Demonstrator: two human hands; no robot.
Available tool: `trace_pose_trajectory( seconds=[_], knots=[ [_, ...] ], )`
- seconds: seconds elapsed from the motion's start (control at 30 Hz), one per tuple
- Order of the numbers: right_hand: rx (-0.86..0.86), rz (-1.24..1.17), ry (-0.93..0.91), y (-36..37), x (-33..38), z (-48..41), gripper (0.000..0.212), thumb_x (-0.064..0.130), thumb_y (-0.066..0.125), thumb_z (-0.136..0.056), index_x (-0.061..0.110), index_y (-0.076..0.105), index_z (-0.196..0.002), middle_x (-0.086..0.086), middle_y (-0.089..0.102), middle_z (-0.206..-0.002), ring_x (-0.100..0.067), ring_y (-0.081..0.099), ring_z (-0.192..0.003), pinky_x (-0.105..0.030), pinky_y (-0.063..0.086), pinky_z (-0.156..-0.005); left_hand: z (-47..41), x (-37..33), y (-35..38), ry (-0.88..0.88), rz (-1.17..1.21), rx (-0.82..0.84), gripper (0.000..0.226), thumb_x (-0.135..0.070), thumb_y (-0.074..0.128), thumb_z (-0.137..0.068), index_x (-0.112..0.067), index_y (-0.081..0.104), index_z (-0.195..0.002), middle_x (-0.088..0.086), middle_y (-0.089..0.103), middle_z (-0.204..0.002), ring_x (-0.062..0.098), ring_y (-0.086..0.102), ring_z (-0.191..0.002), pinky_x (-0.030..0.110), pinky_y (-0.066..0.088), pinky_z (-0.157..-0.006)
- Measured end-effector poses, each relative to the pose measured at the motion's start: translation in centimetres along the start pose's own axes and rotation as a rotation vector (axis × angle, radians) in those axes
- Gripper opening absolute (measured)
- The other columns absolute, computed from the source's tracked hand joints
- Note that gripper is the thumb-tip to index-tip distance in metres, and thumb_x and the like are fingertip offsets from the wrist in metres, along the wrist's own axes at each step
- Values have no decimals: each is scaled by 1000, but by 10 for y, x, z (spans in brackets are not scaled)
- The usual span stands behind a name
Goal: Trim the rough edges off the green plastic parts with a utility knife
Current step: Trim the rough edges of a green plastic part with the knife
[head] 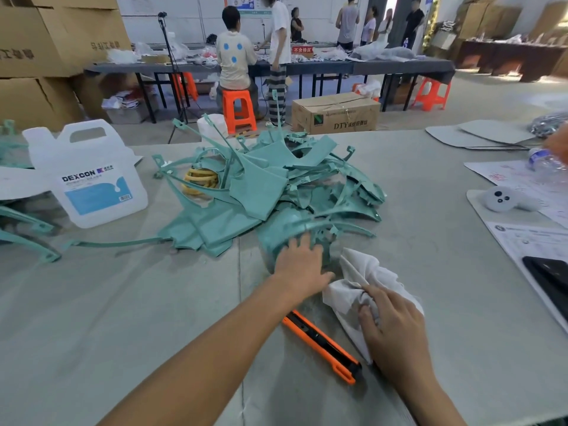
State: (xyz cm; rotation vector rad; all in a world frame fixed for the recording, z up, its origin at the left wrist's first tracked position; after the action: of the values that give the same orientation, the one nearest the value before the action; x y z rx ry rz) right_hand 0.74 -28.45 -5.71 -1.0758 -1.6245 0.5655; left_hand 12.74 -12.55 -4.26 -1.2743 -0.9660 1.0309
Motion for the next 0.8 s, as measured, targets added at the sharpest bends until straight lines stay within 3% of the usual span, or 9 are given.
trace_pose_trajectory(
  seconds=[0.03, 0.07, 0.17, 0.23, 0.33, 0.4, 0.6, 0.73, 0.8],
  knots=[
    [2, -4, 2, 0, -1, 0, 37, 30, 53, -89, 21, 70, -121, -5, 70, -123, -33, 61, -112, -42, 43, -97, -2, 5, 1, -29, -33, 21, 64, -61, 51, -94, -15, 51, -138, 19, 28, -159, 40, 29, -145, 52, 35, -111],
    [8, -10, 10, 1, -1, 0, 38, 31, 52, -90, 22, 70, -123, -5, 69, -124, -33, 61, -114, -43, 44, -99, -5, 9, -2, -39, -69, 24, 57, -56, 51, -97, -14, 53, -136, 19, 30, -159, 39, 32, -143, 53, 35, -112],
    [18, -28, 25, 2, -3, 0, 41, 33, 51, -90, 26, 68, -126, -3, 68, -128, -32, 60, -117, -44, 44, -101, -5, 6, -20, 46, -176, -33, 9, -12, 55, -98, -10, 61, -103, 13, 68, -115, 30, 65, -100, 37, 47, -74],
    [26, -29, 22, 2, -3, 1, 41, 34, 50, -90, 27, 67, -127, -1, 67, -129, -30, 59, -117, -44, 45, -100, 3, 7, -40, 88, -210, -208, 17, -3, 47, -98, -7, 62, -106, 10, 71, -103, 25, 66, -88, 31, 39, -64],
    [34, -20, 15, 1, -1, 1, 41, 35, 48, -92, 27, 68, -127, -2, 67, -130, -30, 60, -117, -46, 46, -100, 23, 16, -81, 141, -166, -486, 44, -7, 16, -95, -9, 59, -105, 6, 68, -96, 20, 50, -76, 28, 34, -67],
    [31, -18, 9, -1, 1, 1, 44, 39, 43, -92, 26, 68, -126, -2, 67, -130, -30, 60, -117, -46, 46, -100, 33, 31, -104, 133, -151, -533, 37, -10, 22, -96, -13, 58, -101, 4, 68, -92, 20, 44, -75, 30, 31, -70],
    [25, -8, 7, -5, 4, 2, 53, 43, 37, -89, 21, 69, -125, -8, 68, -129, -35, 62, -116, -47, 47, -100, 68, 84, -161, 71, 8, -529, 27, -26, 36, -103, -15, 59, -94, 5, 68, -94, 24, 52, -84, 38, 40, -72],
    [3, 10, -10, -8, 9, 3, 53, 41, 39, -88, 16, 70, -124, -11, 69, -124, -37, 63, -112, -48, 49, -97, 94, 128, -175, -2, 93, -426, 28, -29, 42, -100, -23, 68, -107, 1, 70, -107, 26, 58, -98, 40, 49, -81],
    [-9, 1, -6, -9, 9, 4, 50, 38, 44, -86, 15, 69, -123, -12, 69, -123, -39, 63, -111, -50, 50, -97, 112, 148, -178, -44, 112, -412, 30, -36, 40, -94, -27, 68, -96, -4, 68, -98, 22, 56, -88, 35, 44, -72]
  ],
)
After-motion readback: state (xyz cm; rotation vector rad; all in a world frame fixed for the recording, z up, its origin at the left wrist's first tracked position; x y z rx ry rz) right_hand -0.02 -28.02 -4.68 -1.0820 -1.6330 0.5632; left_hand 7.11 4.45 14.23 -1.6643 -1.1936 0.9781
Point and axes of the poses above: each hand's wrist, its own z-axis away from the middle knuckle, its own y-axis out of the palm, x = y × z, the point moved 8 cm from there along -z, towards the middle knuckle
